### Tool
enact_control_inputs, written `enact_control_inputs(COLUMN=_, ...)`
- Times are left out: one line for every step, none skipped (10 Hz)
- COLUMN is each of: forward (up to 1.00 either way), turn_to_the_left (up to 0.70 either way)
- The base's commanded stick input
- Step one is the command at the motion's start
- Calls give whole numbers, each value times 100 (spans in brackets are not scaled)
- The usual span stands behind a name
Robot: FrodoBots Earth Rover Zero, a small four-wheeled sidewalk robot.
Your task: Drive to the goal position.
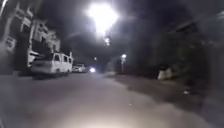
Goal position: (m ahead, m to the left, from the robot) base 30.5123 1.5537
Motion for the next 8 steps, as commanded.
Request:
enact_control_inputs(forward=70, turn_to_the_left=0)
enact_control_inputs(forward=70, turn_to_the_left=0)
enact_control_inputs(forward=70, turn_to_the_left=0)
enact_control_inputs(forward=70, turn_to_the_left=0)
enact_control_inputs(forward=70, turn_to_the_left=0)
enact_control_inputs(forward=70, turn_to_the_left=0)
enact_control_inputs(forward=70, turn_to_the_left=0)
enact_control_inputs(forward=70, turn_to_the_left=0)
